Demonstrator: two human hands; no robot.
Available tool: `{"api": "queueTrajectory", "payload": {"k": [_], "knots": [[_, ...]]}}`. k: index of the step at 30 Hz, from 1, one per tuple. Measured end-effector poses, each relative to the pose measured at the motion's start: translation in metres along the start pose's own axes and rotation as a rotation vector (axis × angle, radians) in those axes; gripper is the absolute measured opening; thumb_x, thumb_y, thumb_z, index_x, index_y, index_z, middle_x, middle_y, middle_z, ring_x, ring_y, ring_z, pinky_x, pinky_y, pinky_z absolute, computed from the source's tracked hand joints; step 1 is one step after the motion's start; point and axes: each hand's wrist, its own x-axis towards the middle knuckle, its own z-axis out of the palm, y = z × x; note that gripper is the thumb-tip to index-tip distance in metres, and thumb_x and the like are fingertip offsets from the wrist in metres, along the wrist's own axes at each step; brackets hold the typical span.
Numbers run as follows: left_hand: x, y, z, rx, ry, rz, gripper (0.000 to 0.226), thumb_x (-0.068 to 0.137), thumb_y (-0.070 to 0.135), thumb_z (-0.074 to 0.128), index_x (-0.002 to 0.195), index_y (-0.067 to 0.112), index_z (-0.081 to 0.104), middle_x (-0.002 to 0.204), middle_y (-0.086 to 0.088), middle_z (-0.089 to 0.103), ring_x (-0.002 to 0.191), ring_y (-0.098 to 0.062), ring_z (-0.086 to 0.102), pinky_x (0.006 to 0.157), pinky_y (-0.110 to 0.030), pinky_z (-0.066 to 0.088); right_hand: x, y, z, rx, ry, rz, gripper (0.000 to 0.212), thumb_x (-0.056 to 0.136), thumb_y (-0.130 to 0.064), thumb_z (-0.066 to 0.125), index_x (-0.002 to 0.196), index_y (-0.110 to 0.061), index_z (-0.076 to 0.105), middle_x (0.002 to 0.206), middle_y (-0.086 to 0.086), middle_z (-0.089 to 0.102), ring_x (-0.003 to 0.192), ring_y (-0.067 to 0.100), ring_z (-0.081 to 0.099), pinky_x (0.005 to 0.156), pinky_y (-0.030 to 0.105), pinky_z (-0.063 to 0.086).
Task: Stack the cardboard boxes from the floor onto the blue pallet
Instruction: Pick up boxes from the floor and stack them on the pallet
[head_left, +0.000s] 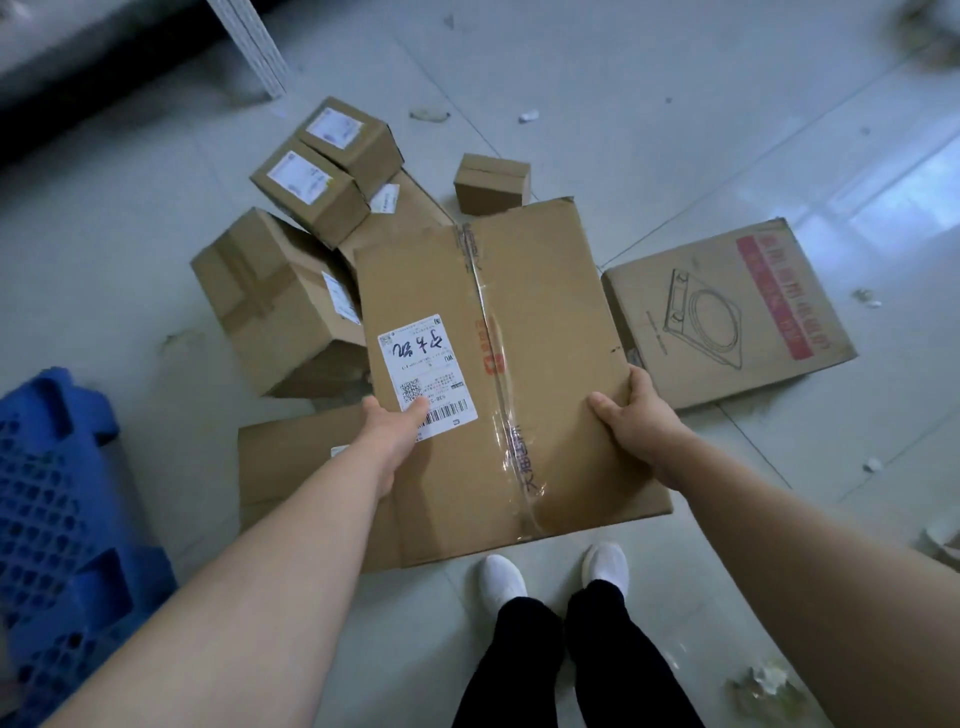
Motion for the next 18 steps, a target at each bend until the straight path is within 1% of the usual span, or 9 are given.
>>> {"api": "queueTrajectory", "payload": {"k": [2,5,9,11,13,14,15,17,18], "knots": [[-0.013,-0.008,-0.014,-0.013,0.013,0.009,0.072,0.09,0.047,0.06,0.145,0.022,0.022,0.135,-0.002,0.055,0.119,-0.031,0.054,0.104,-0.053,0.041,-0.018,-0.005,0.004,-0.007,-0.007,-0.022,0.066,0.096,-0.037,0.053,0.151,-0.025,0.017,0.145,0.01,0.041,0.13,0.033,0.043,0.11,0.049,0.035],[-0.031,-0.022,-0.033,-0.066,0.045,0.014,0.075,0.087,0.049,0.062,0.145,0.023,0.022,0.135,-0.003,0.055,0.119,-0.032,0.054,0.103,-0.053,0.042,-0.037,-0.015,0.011,-0.064,-0.035,-0.049,0.065,0.096,-0.038,0.053,0.149,-0.022,0.02,0.144,0.011,0.043,0.129,0.034,0.044,0.109,0.049,0.036],[-0.066,-0.05,-0.059,-0.175,0.098,-0.002,0.069,0.091,0.043,0.061,0.145,0.021,0.022,0.128,-0.002,0.056,0.116,-0.031,0.057,0.101,-0.052,0.045,-0.066,-0.029,0.023,-0.148,-0.085,-0.127,0.064,0.094,-0.039,0.055,0.146,-0.02,0.025,0.139,0.01,0.047,0.124,0.033,0.048,0.105,0.049,0.04],[-0.086,-0.067,-0.072,-0.239,0.125,-0.012,0.064,0.093,0.039,0.06,0.143,0.02,0.024,0.124,-0.003,0.057,0.109,-0.029,0.06,0.094,-0.049,0.05,-0.082,-0.034,0.031,-0.183,-0.117,-0.156,0.063,0.094,-0.039,0.056,0.145,-0.018,0.026,0.136,0.011,0.048,0.121,0.033,0.049,0.104,0.049,0.041],[-0.108,-0.087,-0.087,-0.316,0.162,-0.024,0.058,0.094,0.036,0.06,0.139,0.019,0.027,0.122,-0.005,0.059,0.1,-0.029,0.063,0.08,-0.044,0.055,-0.101,-0.037,0.043,-0.192,-0.158,-0.183,0.06,0.094,-0.036,0.057,0.143,-0.017,0.027,0.133,0.01,0.049,0.115,0.03,0.05,0.101,0.047,0.043],[-0.118,-0.098,-0.096,-0.352,0.179,-0.038,0.057,0.094,0.035,0.06,0.138,0.019,0.028,0.121,-0.007,0.06,0.099,-0.03,0.064,0.076,-0.043,0.055,-0.111,-0.039,0.051,-0.192,-0.181,-0.199,0.058,0.094,-0.034,0.058,0.142,-0.017,0.028,0.131,0.01,0.05,0.111,0.027,0.05,0.099,0.046,0.043],[-0.128,-0.108,-0.105,-0.378,0.203,-0.049,0.057,0.093,0.036,0.06,0.137,0.019,0.028,0.122,-0.008,0.061,0.1,-0.031,0.065,0.078,-0.045,0.055,-0.12,-0.042,0.058,-0.192,-0.204,-0.211,0.056,0.094,-0.032,0.058,0.14,-0.017,0.03,0.129,0.009,0.05,0.108,0.026,0.05,0.097,0.046,0.044],[-0.145,-0.134,-0.128,-0.429,0.251,-0.072,0.06,0.09,0.04,0.062,0.137,0.021,0.03,0.125,-0.009,0.061,0.105,-0.033,0.063,0.089,-0.051,0.053,-0.141,-0.049,0.081,-0.233,-0.255,-0.238,0.054,0.094,-0.03,0.058,0.139,-0.016,0.03,0.125,0.009,0.05,0.109,0.028,0.05,0.099,0.048,0.044],[-0.15,-0.144,-0.137,-0.424,0.274,-0.077,0.062,0.089,0.042,0.063,0.138,0.022,0.031,0.129,-0.008,0.06,0.109,-0.033,0.062,0.095,-0.051,0.05,-0.149,-0.052,0.09,-0.25,-0.275,-0.248,0.054,0.094,-0.03,0.058,0.139,-0.016,0.03,0.121,0.009,0.05,0.108,0.028,0.049,0.098,0.048,0.044]]}}
